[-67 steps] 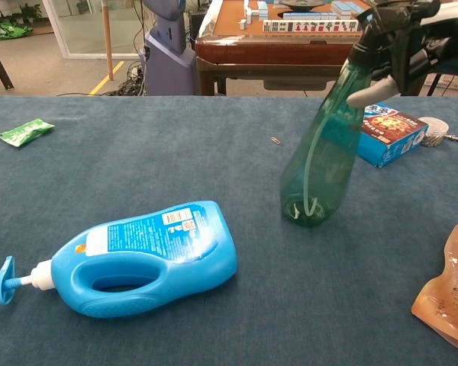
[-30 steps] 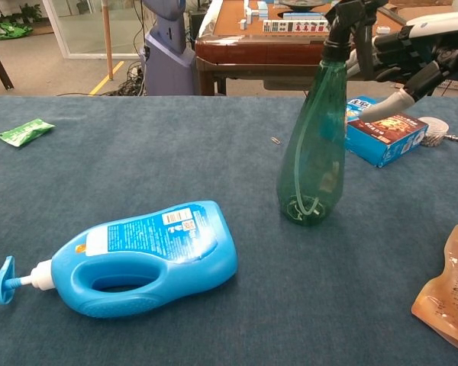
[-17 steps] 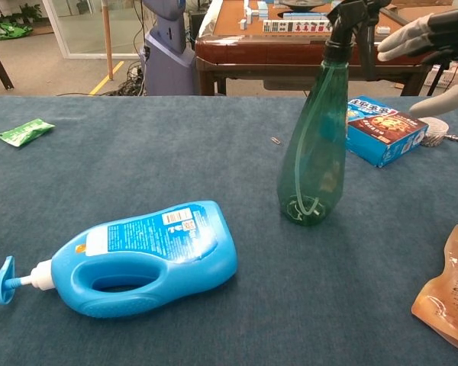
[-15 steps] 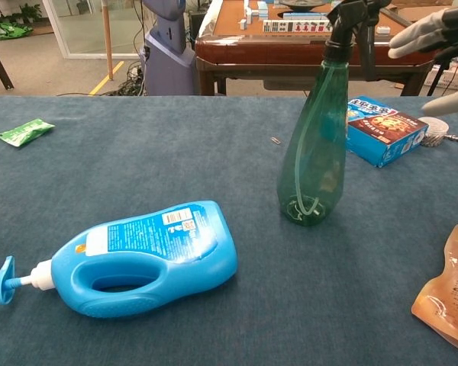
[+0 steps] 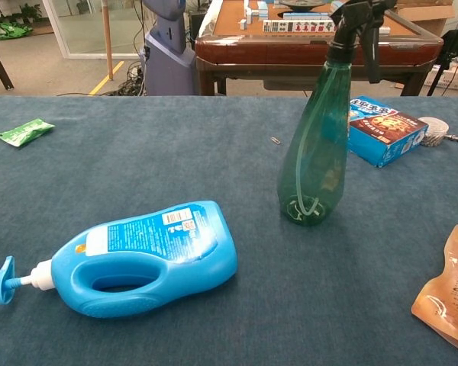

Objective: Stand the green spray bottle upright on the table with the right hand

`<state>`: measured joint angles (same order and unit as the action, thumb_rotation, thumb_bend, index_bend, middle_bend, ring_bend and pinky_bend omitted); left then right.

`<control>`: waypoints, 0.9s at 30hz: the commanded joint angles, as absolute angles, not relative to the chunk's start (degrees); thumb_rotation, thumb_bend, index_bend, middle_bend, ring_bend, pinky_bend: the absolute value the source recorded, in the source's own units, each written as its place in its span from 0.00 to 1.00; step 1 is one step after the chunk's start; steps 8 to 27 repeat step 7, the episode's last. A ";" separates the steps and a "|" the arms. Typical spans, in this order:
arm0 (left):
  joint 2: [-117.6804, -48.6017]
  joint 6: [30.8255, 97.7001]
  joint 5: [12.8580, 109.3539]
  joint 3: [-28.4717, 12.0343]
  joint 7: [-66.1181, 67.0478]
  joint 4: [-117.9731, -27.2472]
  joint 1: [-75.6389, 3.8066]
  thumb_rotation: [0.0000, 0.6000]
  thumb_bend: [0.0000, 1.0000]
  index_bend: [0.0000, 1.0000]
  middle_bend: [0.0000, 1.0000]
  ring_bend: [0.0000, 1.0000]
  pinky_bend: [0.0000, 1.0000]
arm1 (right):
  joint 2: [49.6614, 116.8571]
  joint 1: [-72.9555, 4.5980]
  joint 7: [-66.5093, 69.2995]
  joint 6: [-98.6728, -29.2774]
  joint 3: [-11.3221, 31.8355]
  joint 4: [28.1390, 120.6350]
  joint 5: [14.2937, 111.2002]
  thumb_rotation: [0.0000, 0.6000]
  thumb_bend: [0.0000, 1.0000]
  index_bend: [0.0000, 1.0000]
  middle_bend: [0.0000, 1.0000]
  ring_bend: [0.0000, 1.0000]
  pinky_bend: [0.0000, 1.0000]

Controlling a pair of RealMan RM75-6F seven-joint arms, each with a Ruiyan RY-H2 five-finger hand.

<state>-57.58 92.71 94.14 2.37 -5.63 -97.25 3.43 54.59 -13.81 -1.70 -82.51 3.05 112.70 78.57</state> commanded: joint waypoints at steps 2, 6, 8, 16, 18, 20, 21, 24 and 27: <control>-57.59 92.97 94.15 2.12 -5.43 -97.47 3.30 1.00 0.26 0.11 0.00 0.00 0.00 | 54.92 -9.13 -1.89 -86.70 0.04 110.79 82.35 1.00 0.20 0.24 0.21 0.04 0.00; -57.49 92.99 94.10 2.06 -5.40 -97.70 3.22 1.00 0.26 0.11 0.00 0.00 0.00 | 55.42 -5.97 -2.11 -89.74 -1.67 109.94 85.01 1.00 0.20 0.24 0.21 0.04 0.00; -57.47 93.01 94.13 2.05 -5.37 -97.73 3.19 1.00 0.25 0.11 0.00 0.00 0.00 | 55.59 -5.11 -1.67 -90.16 -2.22 109.85 85.42 1.00 0.20 0.24 0.21 0.04 0.00; -57.47 93.01 94.13 2.05 -5.37 -97.73 3.19 1.00 0.25 0.11 0.00 0.00 0.00 | 55.59 -5.11 -1.67 -90.16 -2.22 109.85 85.42 1.00 0.20 0.24 0.21 0.04 0.00; -57.47 93.01 94.13 2.05 -5.37 -97.73 3.19 1.00 0.25 0.11 0.00 0.00 0.00 | 55.59 -5.11 -1.67 -90.16 -2.22 109.85 85.42 1.00 0.20 0.24 0.21 0.04 0.00; -57.47 93.01 94.13 2.05 -5.37 -97.73 3.19 1.00 0.25 0.11 0.00 0.00 0.00 | 55.59 -5.11 -1.67 -90.16 -2.22 109.85 85.42 1.00 0.20 0.24 0.21 0.04 0.00; -57.47 93.01 94.13 2.05 -5.37 -97.73 3.19 1.00 0.25 0.11 0.00 0.00 0.00 | 55.59 -5.11 -1.67 -90.16 -2.22 109.85 85.42 1.00 0.20 0.24 0.21 0.04 0.00; -57.47 93.01 94.13 2.05 -5.37 -97.73 3.19 1.00 0.25 0.11 0.00 0.00 0.00 | 55.59 -5.11 -1.67 -90.16 -2.22 109.85 85.42 1.00 0.20 0.24 0.21 0.04 0.00; -57.47 93.01 94.13 2.05 -5.37 -97.73 3.19 1.00 0.25 0.11 0.00 0.00 0.00 | 55.59 -5.11 -1.67 -90.16 -2.22 109.85 85.42 1.00 0.20 0.24 0.21 0.04 0.00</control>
